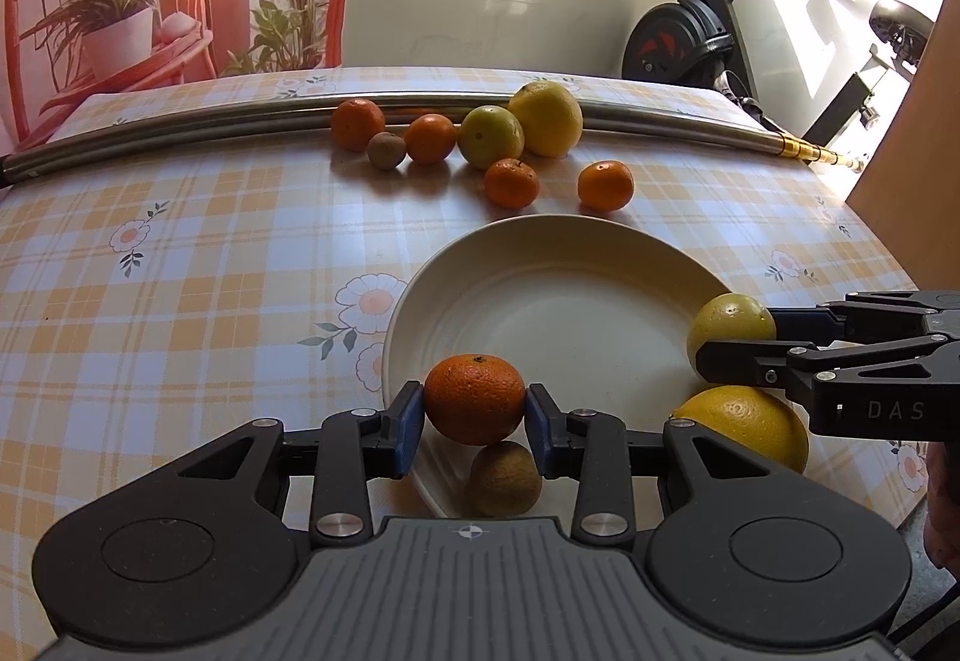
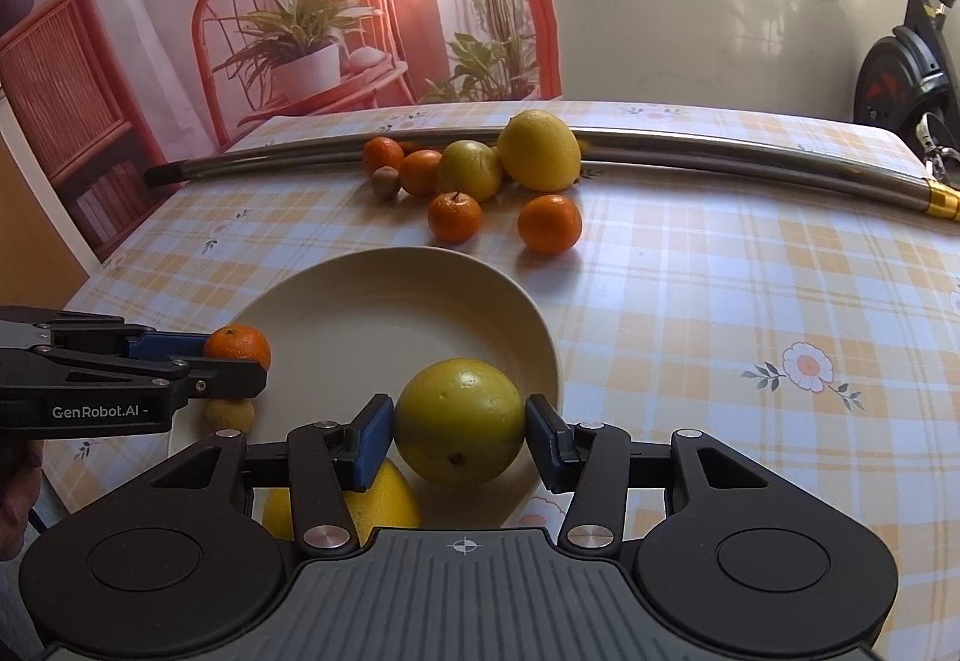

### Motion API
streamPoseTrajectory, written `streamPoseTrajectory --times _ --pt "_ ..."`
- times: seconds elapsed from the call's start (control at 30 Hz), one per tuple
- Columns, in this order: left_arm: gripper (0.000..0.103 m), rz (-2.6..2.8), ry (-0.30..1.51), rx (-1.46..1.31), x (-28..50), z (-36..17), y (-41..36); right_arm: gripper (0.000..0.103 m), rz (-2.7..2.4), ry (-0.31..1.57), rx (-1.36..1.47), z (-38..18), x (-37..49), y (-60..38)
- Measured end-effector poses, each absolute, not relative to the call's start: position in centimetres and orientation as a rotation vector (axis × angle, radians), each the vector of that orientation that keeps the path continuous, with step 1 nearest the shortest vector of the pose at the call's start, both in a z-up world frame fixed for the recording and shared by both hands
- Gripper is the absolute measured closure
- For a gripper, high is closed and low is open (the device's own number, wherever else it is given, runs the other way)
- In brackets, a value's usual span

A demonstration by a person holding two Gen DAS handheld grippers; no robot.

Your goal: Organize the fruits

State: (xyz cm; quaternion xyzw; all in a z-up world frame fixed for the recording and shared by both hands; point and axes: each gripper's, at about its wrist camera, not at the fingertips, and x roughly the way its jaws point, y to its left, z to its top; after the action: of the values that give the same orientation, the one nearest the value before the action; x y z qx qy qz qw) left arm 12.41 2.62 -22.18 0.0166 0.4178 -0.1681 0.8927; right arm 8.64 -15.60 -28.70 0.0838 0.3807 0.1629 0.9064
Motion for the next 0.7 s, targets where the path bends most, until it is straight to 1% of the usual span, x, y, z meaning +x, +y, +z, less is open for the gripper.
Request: streamPoseTrajectory --times 0.5,0.7 --pt "0.064 -0.342 0.872 0.017 12.19 -21.99 2.76 0.058 0.333 0.782 0.163 -28.68 8.66 -15.58" --pt "0.056 -0.345 0.855 -0.008 12.05 -21.67 2.92 0.058 0.330 0.759 0.154 -28.26 8.30 -15.63"
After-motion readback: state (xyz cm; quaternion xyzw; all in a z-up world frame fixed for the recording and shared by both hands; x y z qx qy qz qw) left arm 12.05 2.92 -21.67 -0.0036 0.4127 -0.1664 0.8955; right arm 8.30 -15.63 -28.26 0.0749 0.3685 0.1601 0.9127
